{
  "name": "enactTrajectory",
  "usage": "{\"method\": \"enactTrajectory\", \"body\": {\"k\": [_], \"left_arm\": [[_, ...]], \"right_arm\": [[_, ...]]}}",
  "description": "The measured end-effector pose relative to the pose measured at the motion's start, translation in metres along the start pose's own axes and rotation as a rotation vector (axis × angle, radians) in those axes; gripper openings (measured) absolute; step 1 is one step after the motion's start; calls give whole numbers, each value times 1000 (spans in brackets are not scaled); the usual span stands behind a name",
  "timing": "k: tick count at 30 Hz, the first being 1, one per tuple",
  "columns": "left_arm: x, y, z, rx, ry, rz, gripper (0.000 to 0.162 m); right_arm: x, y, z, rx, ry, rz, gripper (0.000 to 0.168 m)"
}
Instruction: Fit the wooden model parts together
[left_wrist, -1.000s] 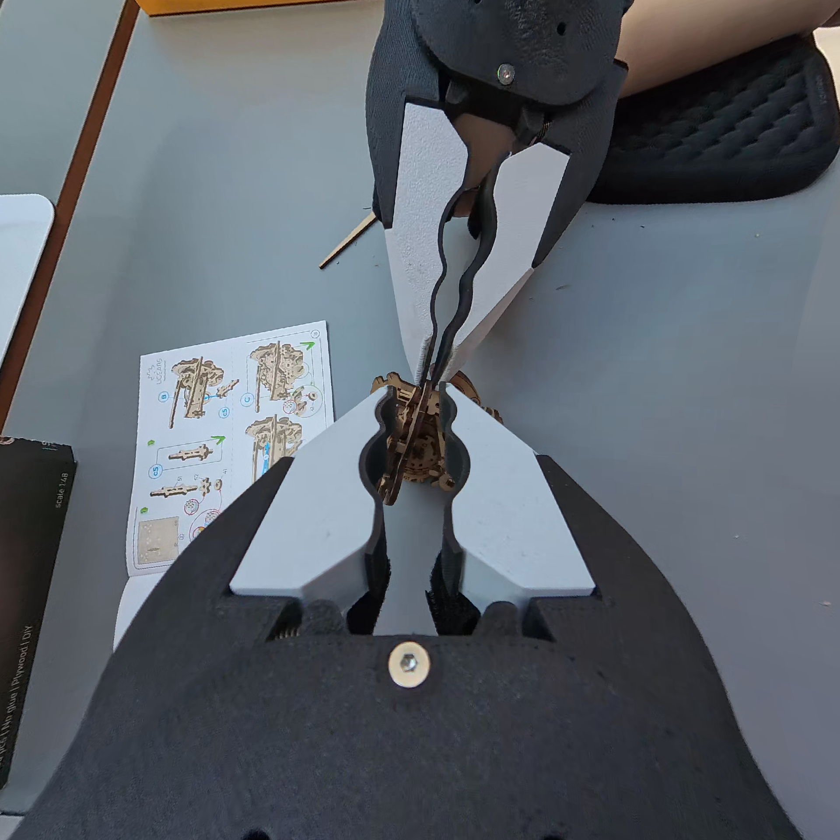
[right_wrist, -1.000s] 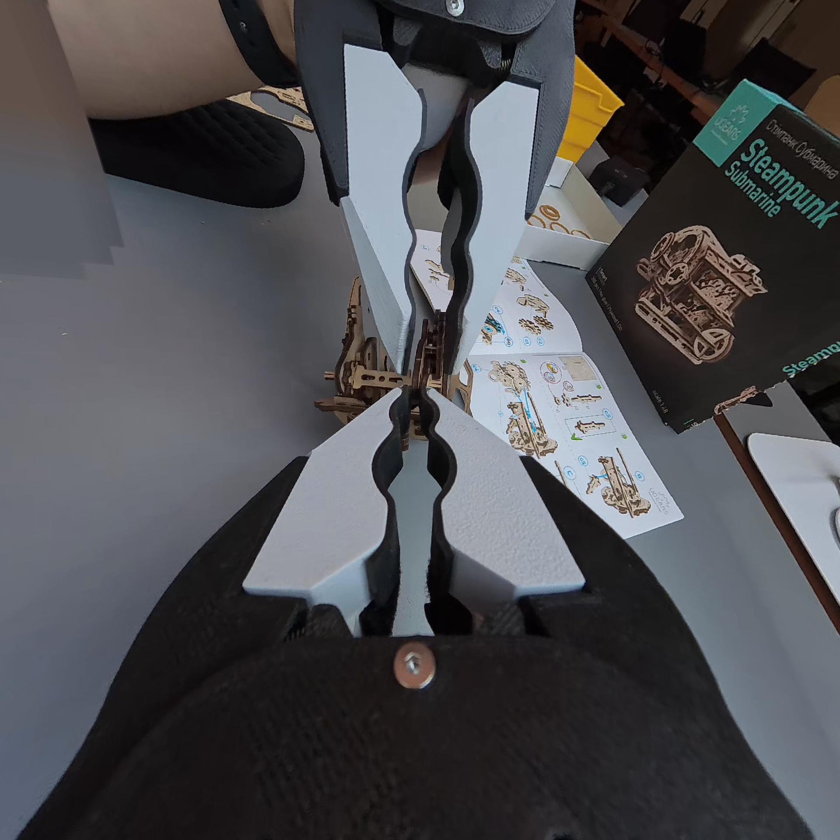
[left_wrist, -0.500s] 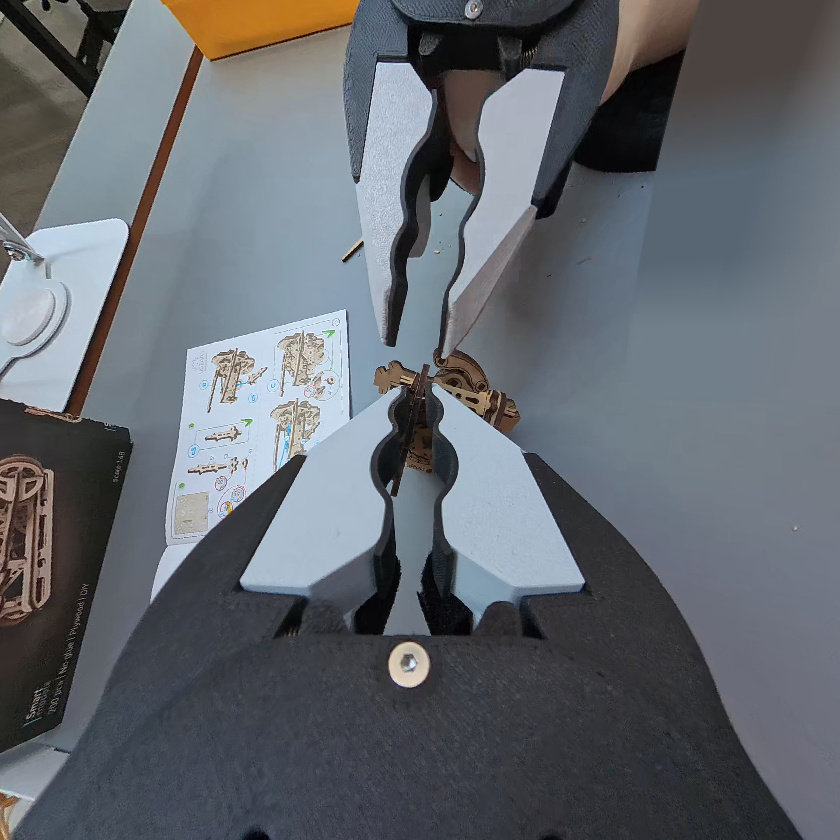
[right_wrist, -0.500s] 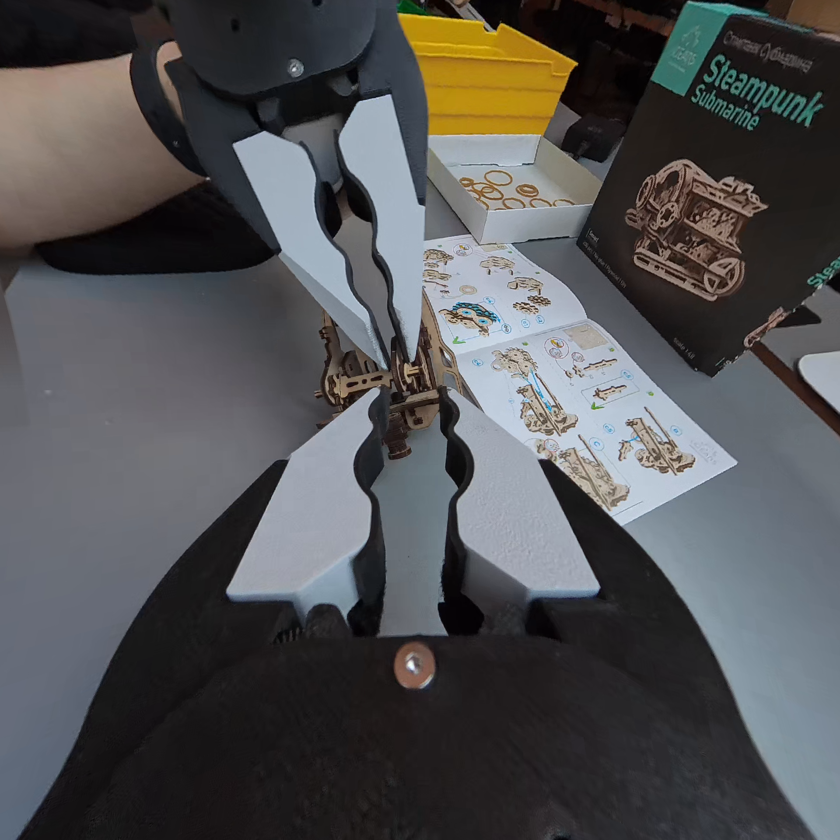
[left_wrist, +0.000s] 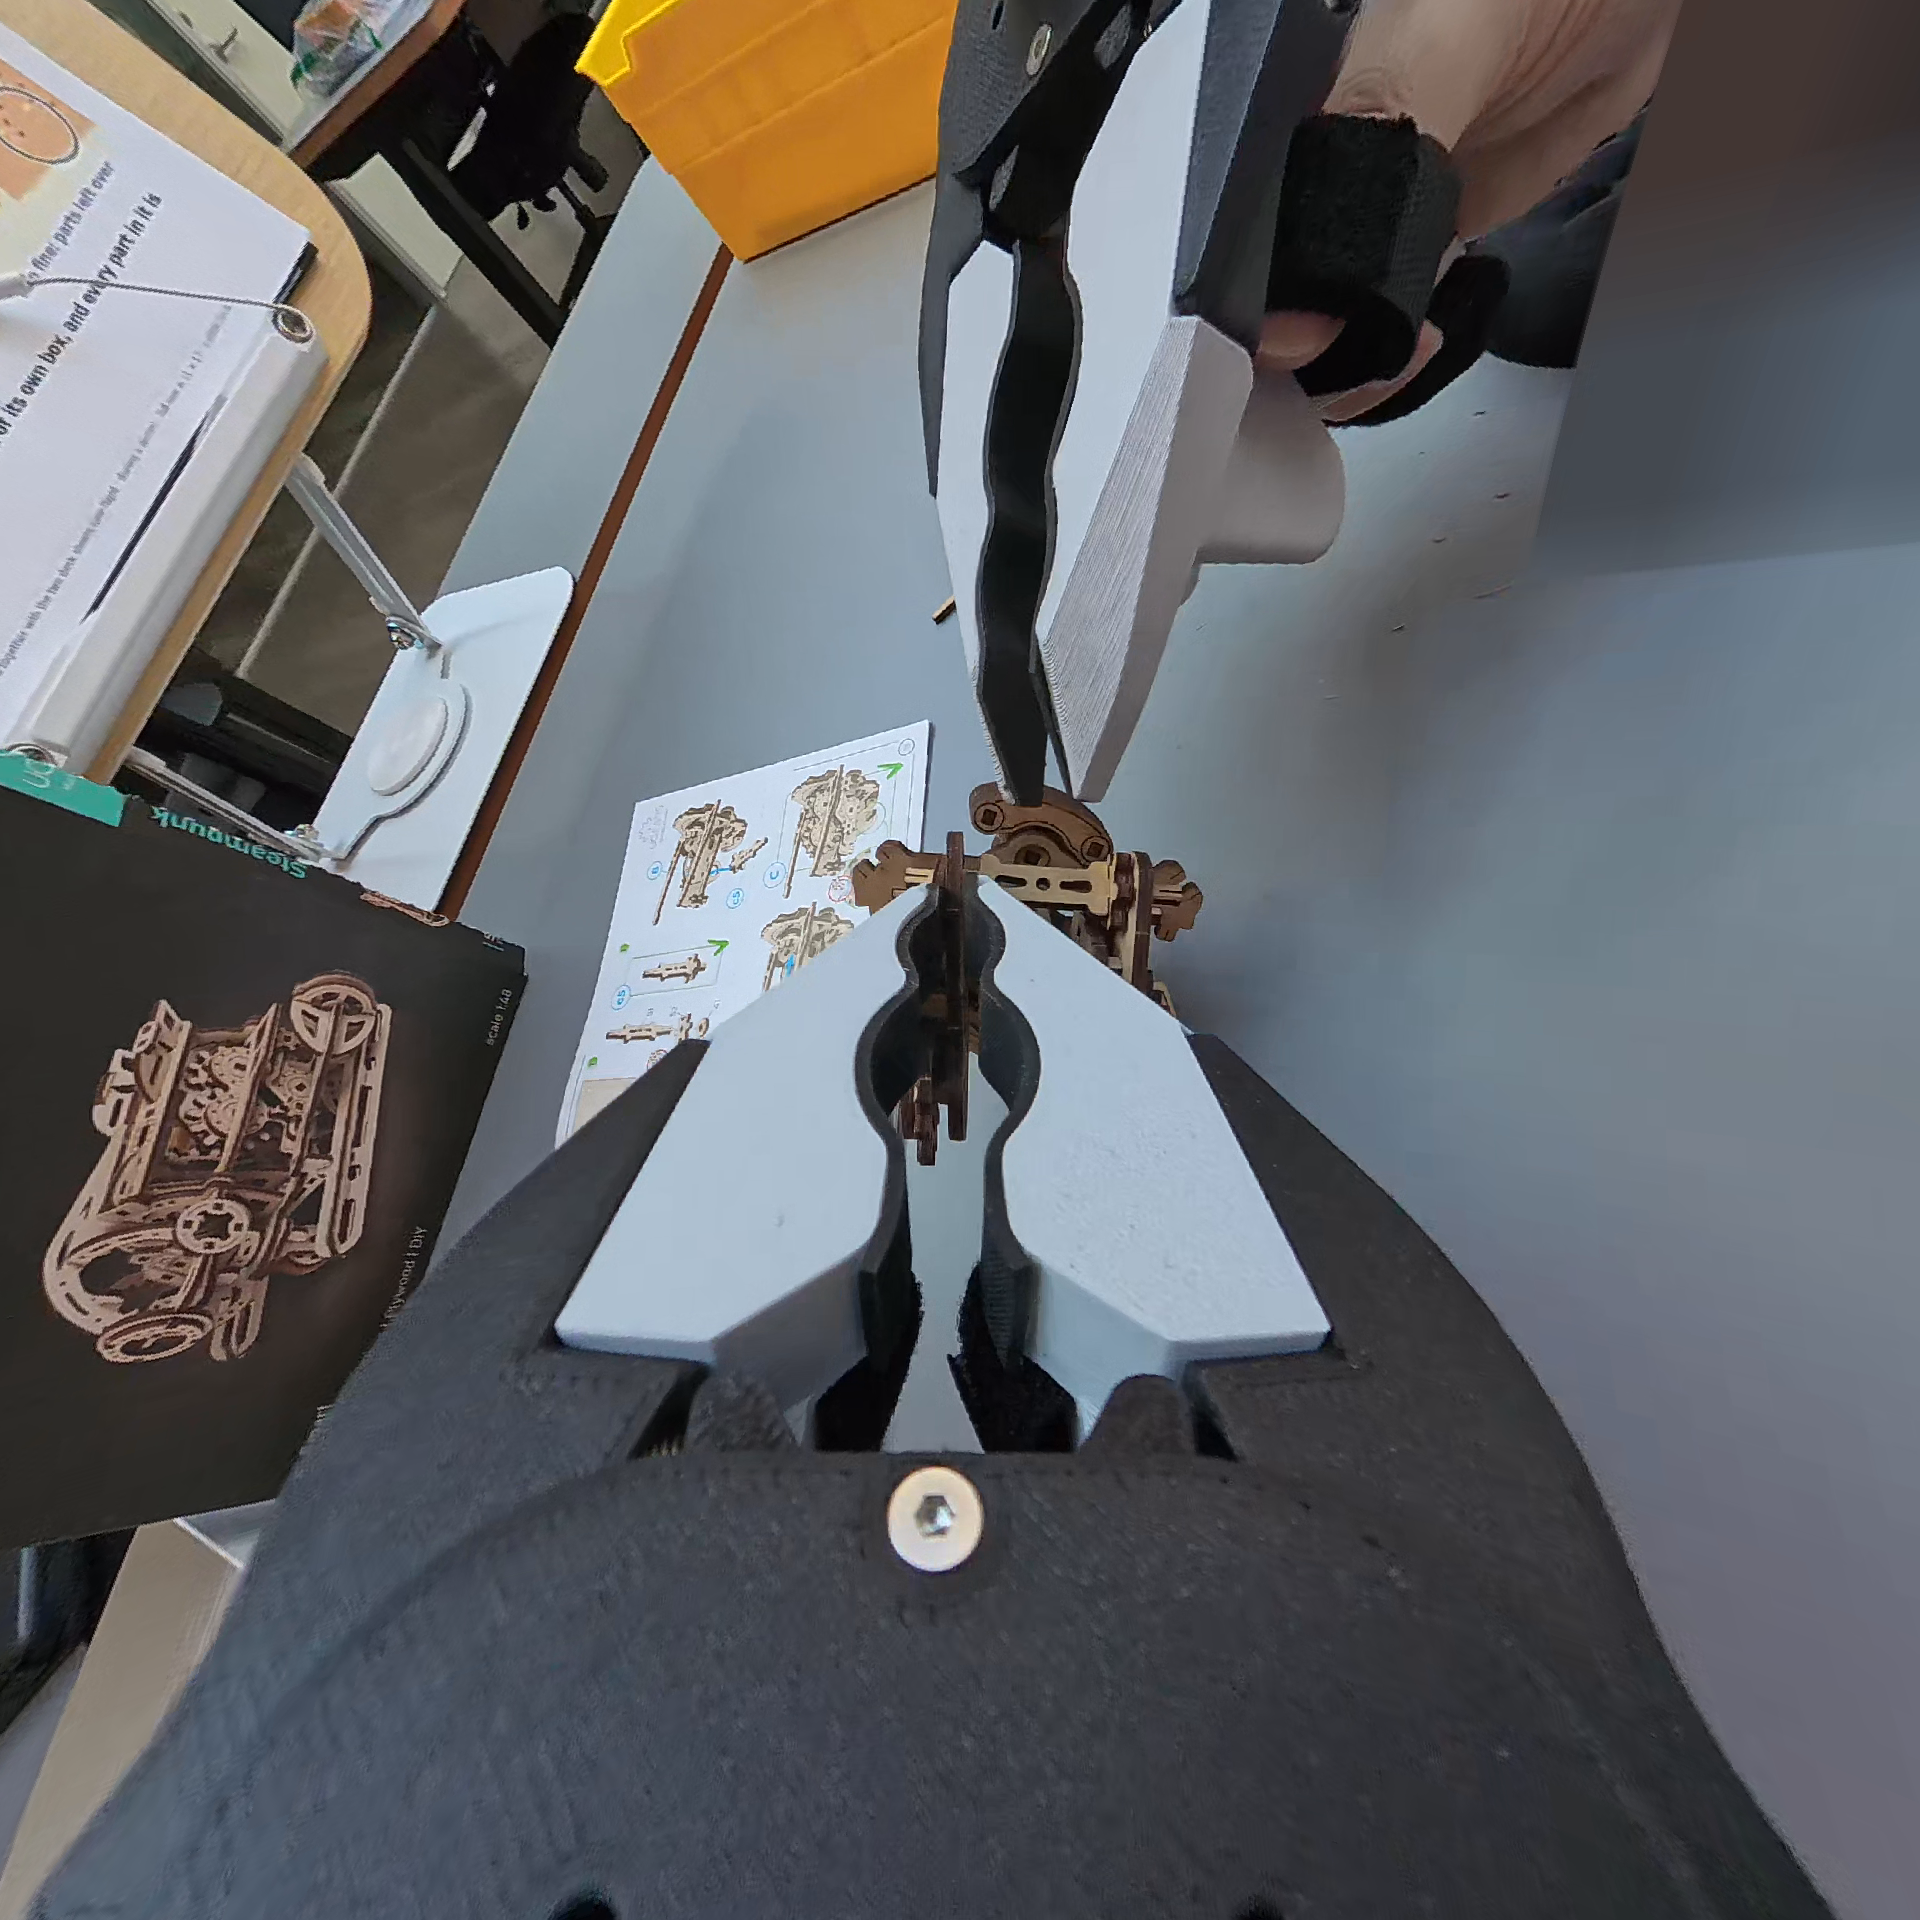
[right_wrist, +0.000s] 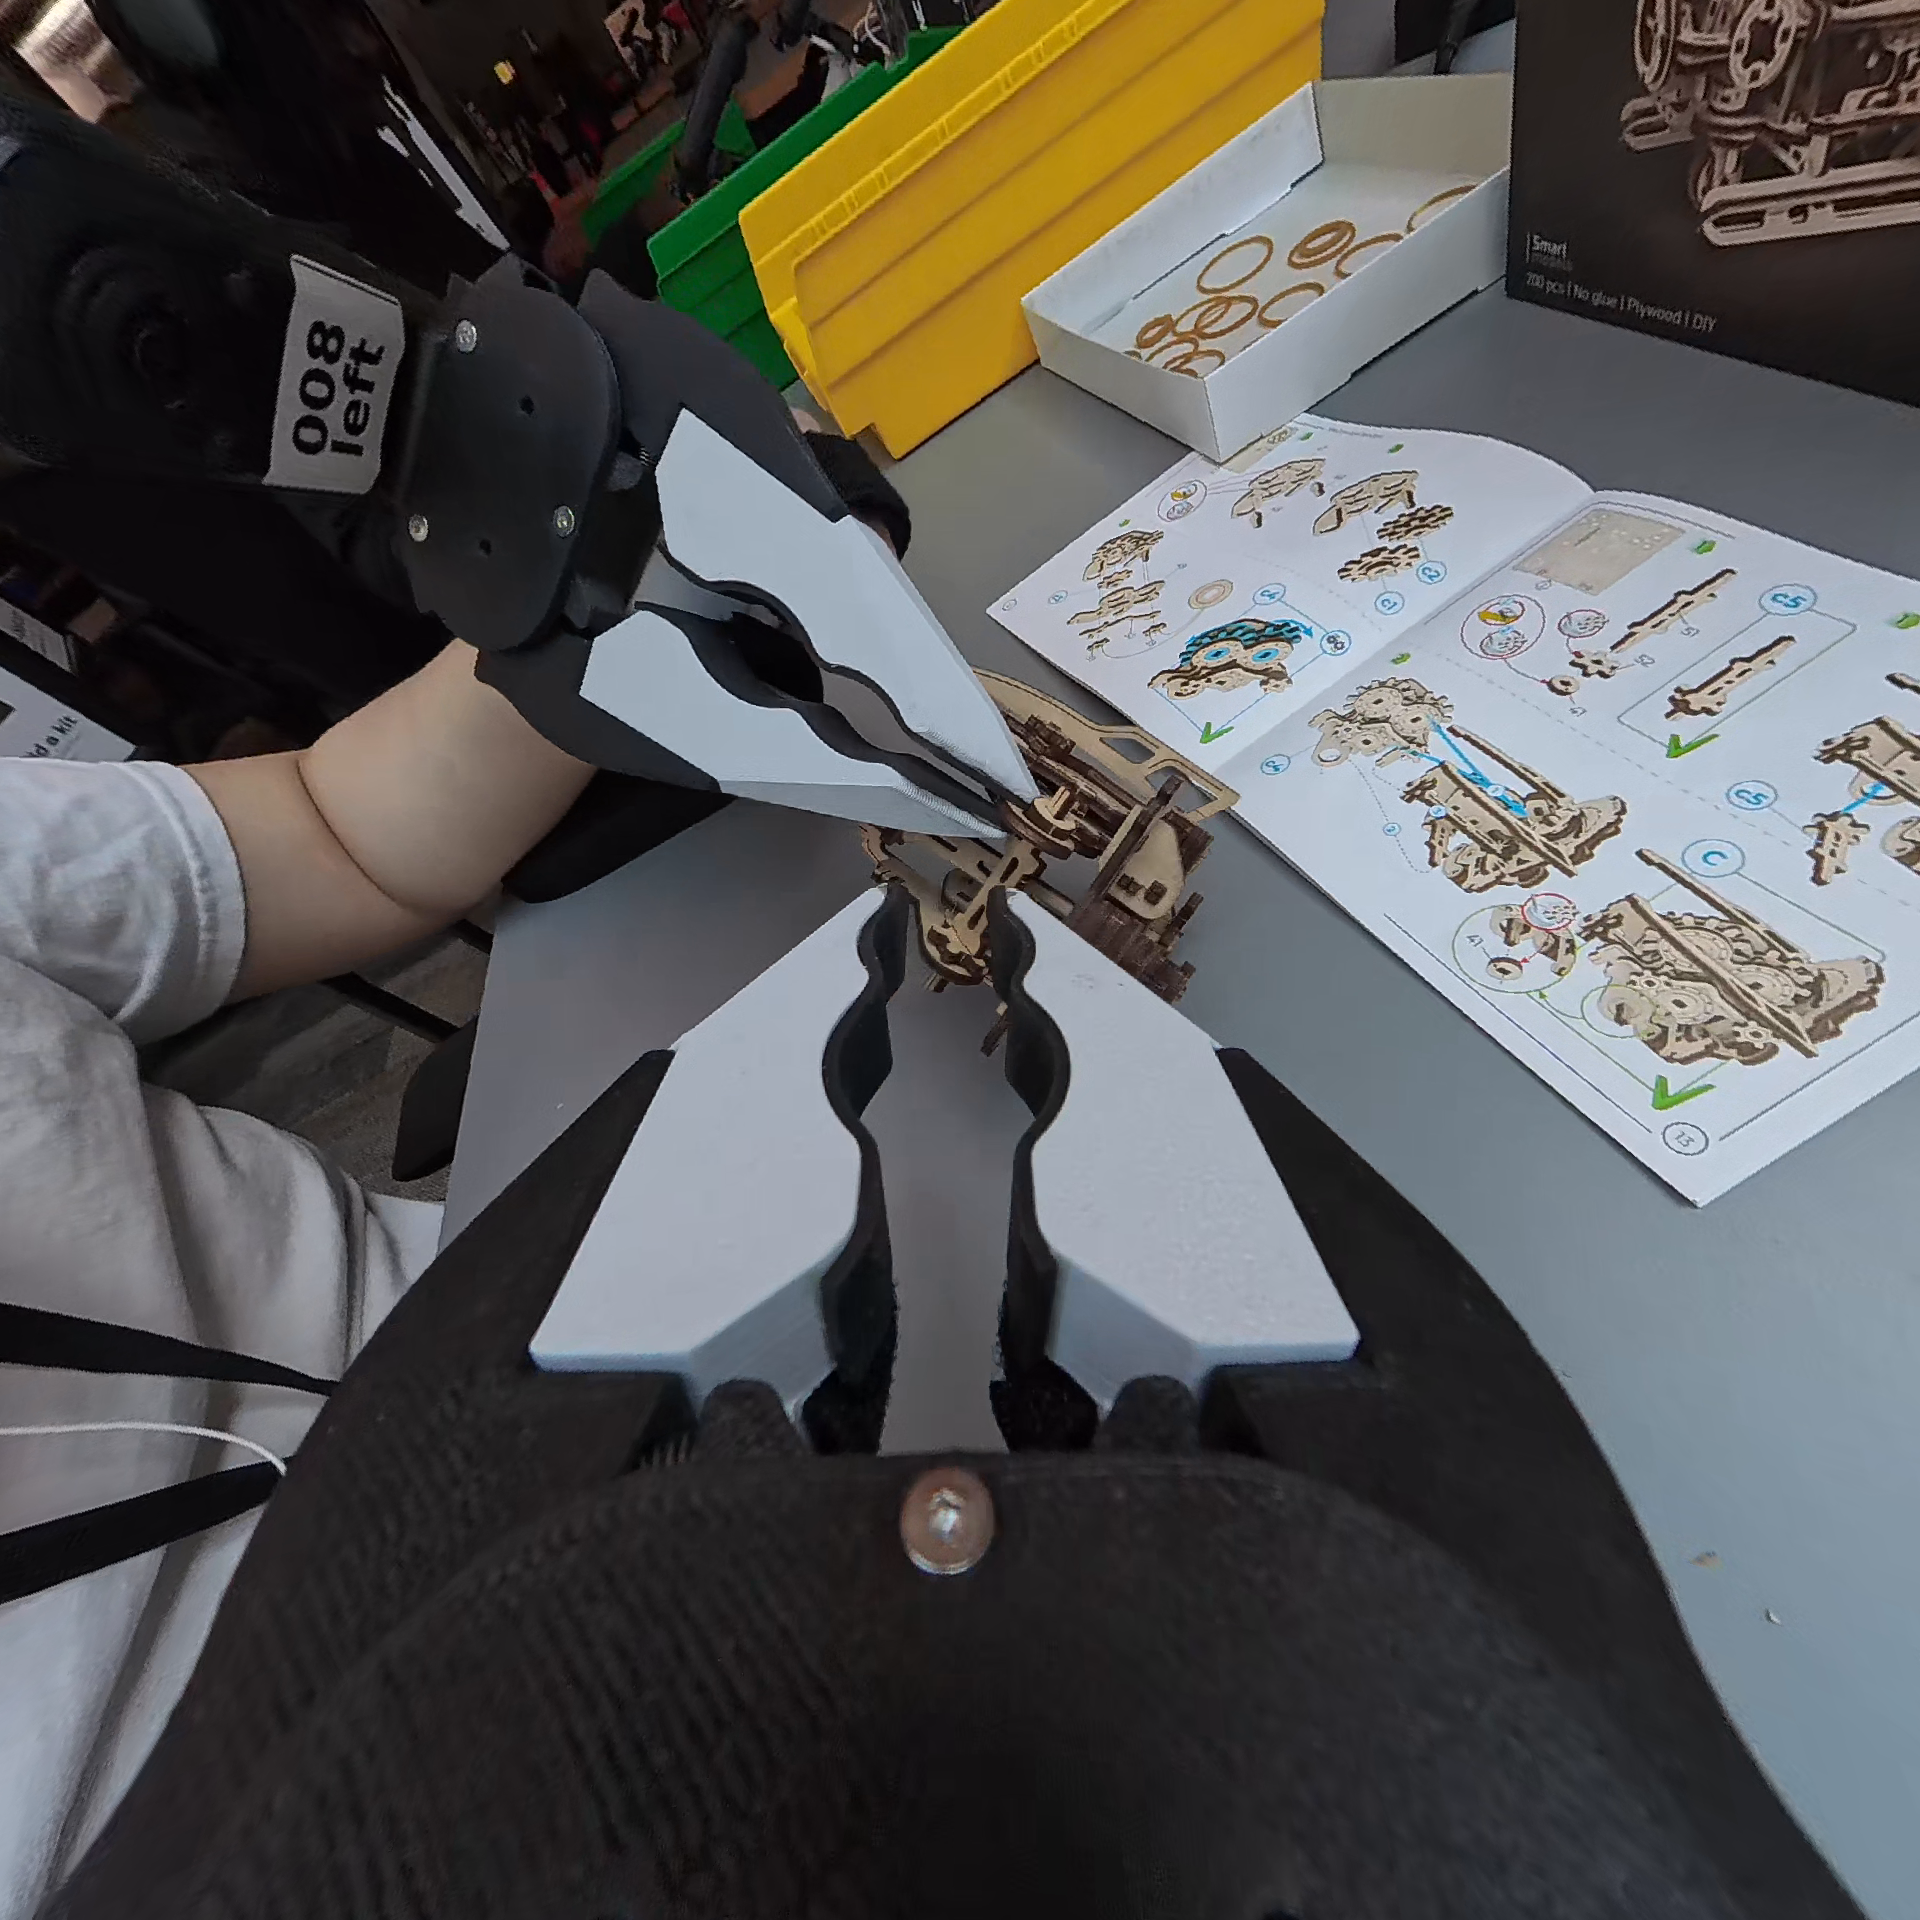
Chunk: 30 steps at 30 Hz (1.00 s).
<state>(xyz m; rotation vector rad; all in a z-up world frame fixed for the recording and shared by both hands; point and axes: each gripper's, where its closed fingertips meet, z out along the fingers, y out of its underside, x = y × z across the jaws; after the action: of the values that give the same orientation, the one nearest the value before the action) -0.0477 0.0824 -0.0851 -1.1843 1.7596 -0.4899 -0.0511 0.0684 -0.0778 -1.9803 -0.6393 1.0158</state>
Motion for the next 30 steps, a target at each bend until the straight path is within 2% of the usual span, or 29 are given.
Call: {"method": "enactTrajectory", "body": {"k": [3, 8, 16, 30], "left_arm": [[-4, -3, 1, -5, -85, 33, 1], [-8, -4, 5, -44, -196, 51, 1], [-16, -1, 11, -117, -318, -24, 1], [-21, -11, 13, -103, -442, -93, 1]], "right_arm": [[2, 0, 2, -16, 56, 0, 14], [13, 0, 3, -52, 247, -143, 14], [26, -8, -1, -70, 483, -339, 14], [38, -7, 4, -68, 547, -368, 12]]}}
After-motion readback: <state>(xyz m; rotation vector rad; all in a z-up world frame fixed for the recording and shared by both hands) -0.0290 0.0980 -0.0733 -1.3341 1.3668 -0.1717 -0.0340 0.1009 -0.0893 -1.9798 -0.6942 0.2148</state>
